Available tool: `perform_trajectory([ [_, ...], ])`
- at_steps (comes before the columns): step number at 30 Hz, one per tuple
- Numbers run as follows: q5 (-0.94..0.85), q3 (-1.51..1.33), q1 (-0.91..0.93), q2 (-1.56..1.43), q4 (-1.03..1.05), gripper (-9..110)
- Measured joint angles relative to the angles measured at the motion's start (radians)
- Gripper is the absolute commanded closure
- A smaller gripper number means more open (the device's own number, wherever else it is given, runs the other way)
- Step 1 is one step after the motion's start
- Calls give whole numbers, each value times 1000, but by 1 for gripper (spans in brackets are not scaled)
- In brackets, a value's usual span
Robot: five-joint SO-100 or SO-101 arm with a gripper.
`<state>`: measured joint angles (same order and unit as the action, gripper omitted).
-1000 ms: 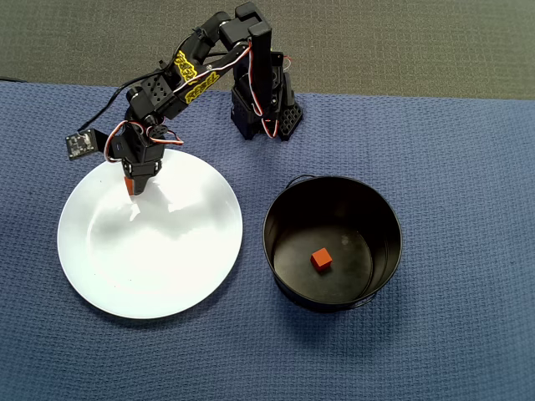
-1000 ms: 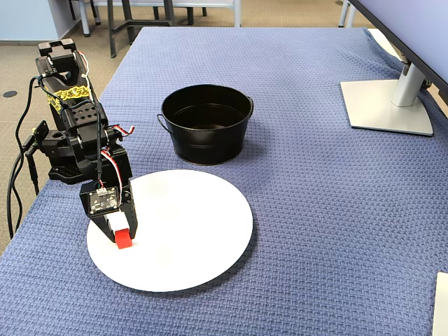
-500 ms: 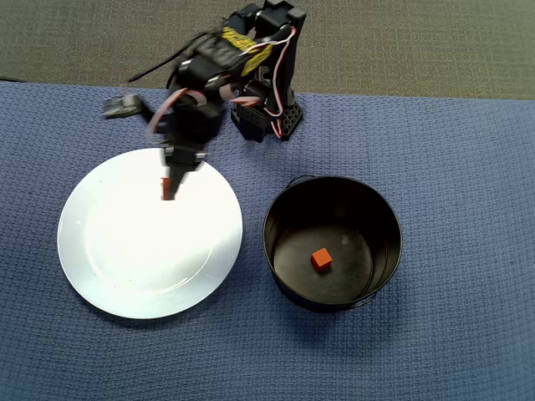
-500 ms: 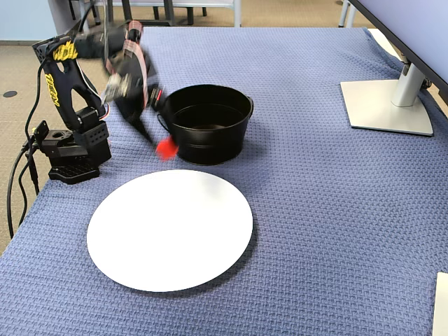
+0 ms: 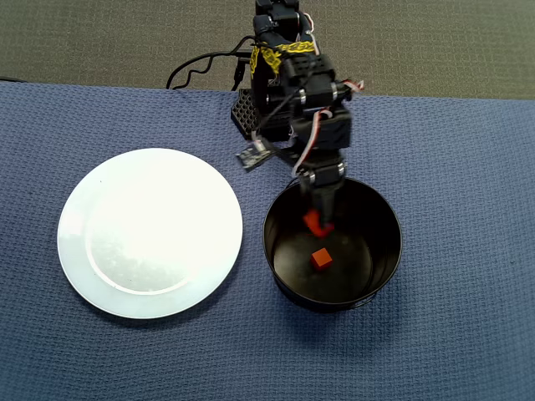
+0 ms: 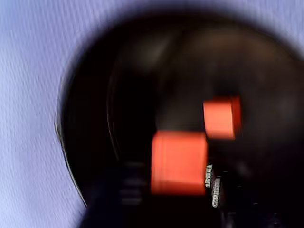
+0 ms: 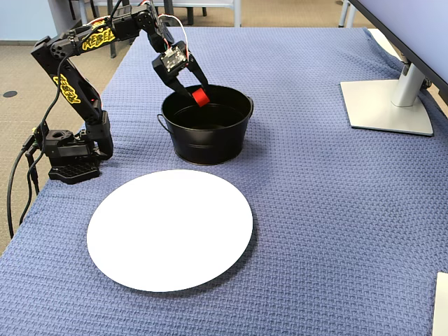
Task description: Pick up the red cubes from the white plate and place them in the black recipient
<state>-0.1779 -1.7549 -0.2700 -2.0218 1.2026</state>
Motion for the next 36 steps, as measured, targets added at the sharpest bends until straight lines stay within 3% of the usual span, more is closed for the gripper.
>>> perform_trajectory([
  [4, -11, -55, 147, -123, 0, 86],
  [8, -2, -245, 348, -302, 0, 91],
  [11, 34, -413, 391, -417, -3, 93],
  [23, 78, -890, 250, -813, -15, 95],
  [36, 75, -1112, 210, -948, -52, 98],
])
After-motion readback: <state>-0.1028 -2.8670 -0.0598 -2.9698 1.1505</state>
